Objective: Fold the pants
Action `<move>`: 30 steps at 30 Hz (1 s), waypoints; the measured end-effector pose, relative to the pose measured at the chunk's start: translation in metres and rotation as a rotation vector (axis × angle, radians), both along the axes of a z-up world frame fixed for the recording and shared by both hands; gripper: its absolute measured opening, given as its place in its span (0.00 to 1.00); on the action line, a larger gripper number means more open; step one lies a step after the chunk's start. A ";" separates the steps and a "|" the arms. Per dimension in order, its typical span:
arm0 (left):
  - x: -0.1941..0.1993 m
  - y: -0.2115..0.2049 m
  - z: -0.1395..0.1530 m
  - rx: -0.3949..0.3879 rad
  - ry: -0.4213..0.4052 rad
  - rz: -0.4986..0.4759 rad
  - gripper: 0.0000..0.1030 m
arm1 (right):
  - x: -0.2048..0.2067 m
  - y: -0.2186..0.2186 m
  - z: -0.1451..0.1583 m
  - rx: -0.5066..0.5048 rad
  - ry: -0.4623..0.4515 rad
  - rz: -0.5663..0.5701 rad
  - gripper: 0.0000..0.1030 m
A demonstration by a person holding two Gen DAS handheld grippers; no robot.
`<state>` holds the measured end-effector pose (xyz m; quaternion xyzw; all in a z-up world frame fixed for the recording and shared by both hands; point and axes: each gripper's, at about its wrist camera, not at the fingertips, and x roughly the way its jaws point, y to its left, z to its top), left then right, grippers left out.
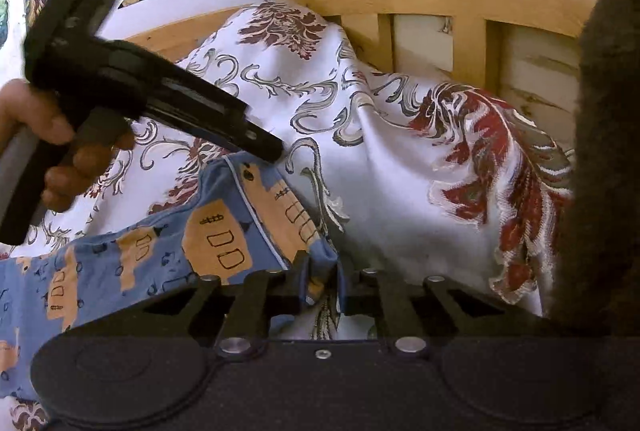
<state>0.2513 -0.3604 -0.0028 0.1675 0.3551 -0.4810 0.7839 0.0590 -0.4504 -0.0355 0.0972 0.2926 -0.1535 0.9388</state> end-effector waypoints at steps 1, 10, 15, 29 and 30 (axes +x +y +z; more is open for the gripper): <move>-0.002 0.013 0.004 -0.022 -0.029 0.017 0.76 | -0.001 0.000 0.001 0.003 -0.003 0.001 0.17; -0.018 0.103 -0.044 0.204 -0.099 0.071 0.52 | 0.001 0.006 0.003 -0.038 -0.005 0.000 0.20; -0.016 0.117 -0.047 0.171 -0.046 0.104 0.05 | 0.004 0.007 0.001 -0.057 0.009 0.002 0.16; -0.020 0.170 -0.026 0.028 -0.064 0.369 0.56 | -0.004 0.022 0.016 -0.173 -0.039 0.015 0.48; -0.028 0.179 -0.021 -0.003 -0.091 0.385 0.64 | -0.004 0.028 0.020 -0.208 -0.060 0.026 0.54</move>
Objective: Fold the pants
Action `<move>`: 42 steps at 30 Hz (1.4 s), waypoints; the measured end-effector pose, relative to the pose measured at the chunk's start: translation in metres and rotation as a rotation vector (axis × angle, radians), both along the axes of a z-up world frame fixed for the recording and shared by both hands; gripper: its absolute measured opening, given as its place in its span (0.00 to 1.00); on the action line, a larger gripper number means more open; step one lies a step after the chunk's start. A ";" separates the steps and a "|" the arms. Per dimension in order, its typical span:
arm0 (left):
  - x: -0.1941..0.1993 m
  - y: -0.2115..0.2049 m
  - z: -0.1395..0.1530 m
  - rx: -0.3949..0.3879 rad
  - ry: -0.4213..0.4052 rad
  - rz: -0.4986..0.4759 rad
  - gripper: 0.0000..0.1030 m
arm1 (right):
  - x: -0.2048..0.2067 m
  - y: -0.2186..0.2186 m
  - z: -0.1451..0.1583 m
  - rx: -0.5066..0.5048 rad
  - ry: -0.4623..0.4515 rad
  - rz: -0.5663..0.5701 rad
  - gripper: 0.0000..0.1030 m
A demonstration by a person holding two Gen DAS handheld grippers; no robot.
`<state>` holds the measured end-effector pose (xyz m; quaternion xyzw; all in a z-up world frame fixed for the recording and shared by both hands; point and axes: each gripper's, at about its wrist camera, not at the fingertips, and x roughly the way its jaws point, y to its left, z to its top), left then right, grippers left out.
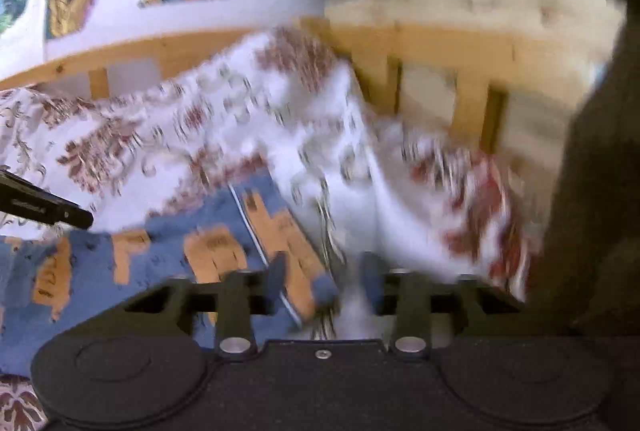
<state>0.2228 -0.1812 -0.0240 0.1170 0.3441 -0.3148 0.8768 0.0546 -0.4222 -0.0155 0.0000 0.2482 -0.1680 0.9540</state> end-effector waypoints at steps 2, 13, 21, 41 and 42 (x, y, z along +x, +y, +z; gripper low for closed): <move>-0.016 0.015 0.005 -0.024 -0.055 0.016 0.69 | 0.003 0.019 0.002 -0.119 -0.030 0.053 0.62; -0.036 0.113 -0.049 0.184 -0.142 0.332 1.00 | 0.064 0.027 -0.048 -0.380 0.124 0.157 0.62; -0.041 0.163 0.001 0.275 -0.066 0.312 0.99 | 0.036 0.043 -0.024 -0.378 0.005 0.187 0.82; 0.074 0.221 0.008 -0.029 0.264 0.036 1.00 | 0.158 0.214 -0.020 0.175 0.273 0.940 0.74; 0.079 0.220 0.005 -0.036 0.282 0.025 1.00 | 0.163 0.216 -0.023 0.161 0.283 0.949 0.72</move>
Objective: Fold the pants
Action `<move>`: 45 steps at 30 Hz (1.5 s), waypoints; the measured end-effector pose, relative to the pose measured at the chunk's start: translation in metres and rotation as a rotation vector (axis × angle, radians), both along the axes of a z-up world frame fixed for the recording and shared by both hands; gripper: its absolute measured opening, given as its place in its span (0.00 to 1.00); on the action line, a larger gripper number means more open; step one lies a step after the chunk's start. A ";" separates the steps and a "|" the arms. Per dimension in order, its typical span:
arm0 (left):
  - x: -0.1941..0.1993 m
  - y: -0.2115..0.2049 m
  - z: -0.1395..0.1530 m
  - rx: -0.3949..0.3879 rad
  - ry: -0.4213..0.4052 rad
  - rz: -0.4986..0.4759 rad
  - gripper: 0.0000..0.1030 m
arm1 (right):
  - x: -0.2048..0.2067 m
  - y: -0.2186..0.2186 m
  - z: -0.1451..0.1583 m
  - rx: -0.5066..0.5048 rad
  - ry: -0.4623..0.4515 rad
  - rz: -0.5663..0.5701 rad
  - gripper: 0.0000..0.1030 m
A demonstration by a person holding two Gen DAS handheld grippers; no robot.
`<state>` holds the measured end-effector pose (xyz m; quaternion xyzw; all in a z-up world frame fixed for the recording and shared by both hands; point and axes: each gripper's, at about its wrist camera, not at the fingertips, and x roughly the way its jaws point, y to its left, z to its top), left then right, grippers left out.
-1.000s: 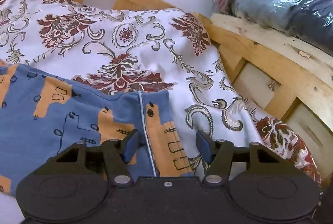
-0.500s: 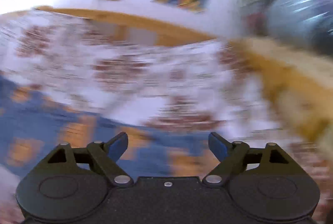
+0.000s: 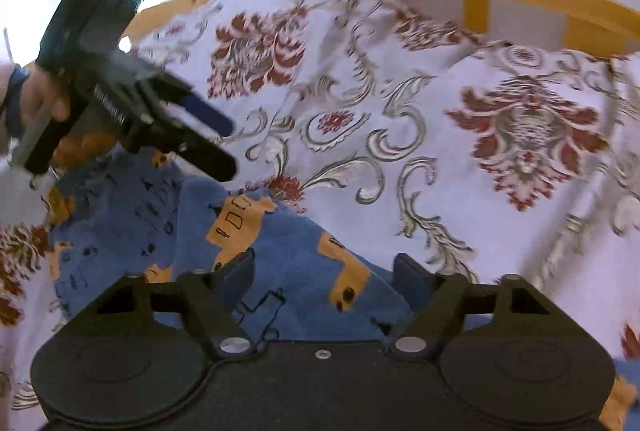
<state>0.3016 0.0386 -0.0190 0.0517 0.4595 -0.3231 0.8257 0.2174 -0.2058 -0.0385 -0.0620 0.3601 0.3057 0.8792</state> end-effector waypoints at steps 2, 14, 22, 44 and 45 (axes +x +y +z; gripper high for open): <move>0.007 -0.003 -0.007 -0.009 0.034 -0.016 1.00 | 0.003 0.005 -0.005 -0.027 0.000 0.021 0.63; -0.014 -0.012 -0.020 0.042 0.001 -0.190 1.00 | -0.012 0.009 -0.009 -0.129 -0.131 0.040 0.05; -0.007 0.000 -0.017 -0.090 0.136 -0.167 1.00 | -0.068 0.018 -0.006 -0.246 -0.284 0.153 0.04; 0.024 -0.018 -0.006 0.009 0.138 0.079 0.07 | -0.069 0.042 -0.017 -0.361 -0.419 0.052 0.04; 0.025 -0.017 -0.008 0.005 0.141 0.099 0.07 | -0.059 0.045 -0.020 -0.376 -0.415 0.031 0.04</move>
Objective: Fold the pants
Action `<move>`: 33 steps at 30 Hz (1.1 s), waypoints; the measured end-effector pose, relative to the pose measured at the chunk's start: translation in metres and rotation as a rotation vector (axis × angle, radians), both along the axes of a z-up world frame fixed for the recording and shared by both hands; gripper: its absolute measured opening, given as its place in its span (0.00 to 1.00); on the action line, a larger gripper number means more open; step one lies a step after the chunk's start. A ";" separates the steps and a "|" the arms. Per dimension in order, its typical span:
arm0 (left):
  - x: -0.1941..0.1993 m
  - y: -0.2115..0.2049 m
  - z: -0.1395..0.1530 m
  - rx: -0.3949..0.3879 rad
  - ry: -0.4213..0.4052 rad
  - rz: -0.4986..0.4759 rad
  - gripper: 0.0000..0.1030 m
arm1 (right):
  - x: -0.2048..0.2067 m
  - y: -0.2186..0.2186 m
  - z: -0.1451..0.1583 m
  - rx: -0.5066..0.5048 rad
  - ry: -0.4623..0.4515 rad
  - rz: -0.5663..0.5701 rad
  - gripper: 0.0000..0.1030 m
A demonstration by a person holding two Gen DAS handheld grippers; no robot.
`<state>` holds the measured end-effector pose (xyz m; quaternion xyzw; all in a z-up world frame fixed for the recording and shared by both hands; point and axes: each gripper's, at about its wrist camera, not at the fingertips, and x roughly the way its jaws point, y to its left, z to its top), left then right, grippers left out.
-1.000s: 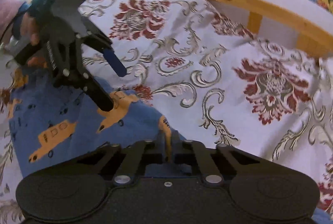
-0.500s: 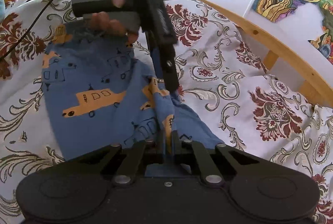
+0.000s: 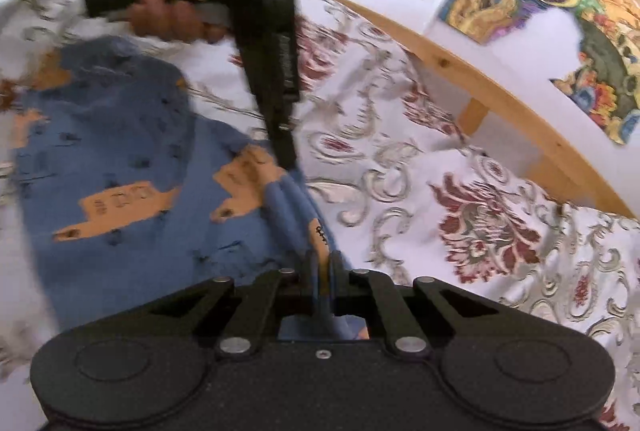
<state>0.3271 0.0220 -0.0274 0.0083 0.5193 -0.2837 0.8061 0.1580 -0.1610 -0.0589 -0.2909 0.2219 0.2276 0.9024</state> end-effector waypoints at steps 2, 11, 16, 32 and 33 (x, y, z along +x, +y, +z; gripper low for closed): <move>0.006 0.001 -0.010 0.009 0.007 0.032 0.10 | 0.020 0.006 -0.011 -0.048 0.021 -0.047 0.07; -0.034 0.023 0.013 -0.105 -0.214 0.090 0.57 | 0.023 -0.036 0.010 -0.026 -0.081 -0.175 0.61; -0.059 0.002 0.008 -0.127 -0.201 -0.109 0.58 | -0.001 -0.092 0.020 0.028 0.017 -0.257 0.55; -0.066 -0.003 -0.022 0.014 -0.196 -0.017 0.49 | 0.028 -0.184 0.018 0.089 0.255 -0.254 0.44; -0.066 -0.004 -0.022 0.017 -0.198 -0.017 0.49 | 0.030 -0.184 0.015 0.069 0.277 -0.227 0.44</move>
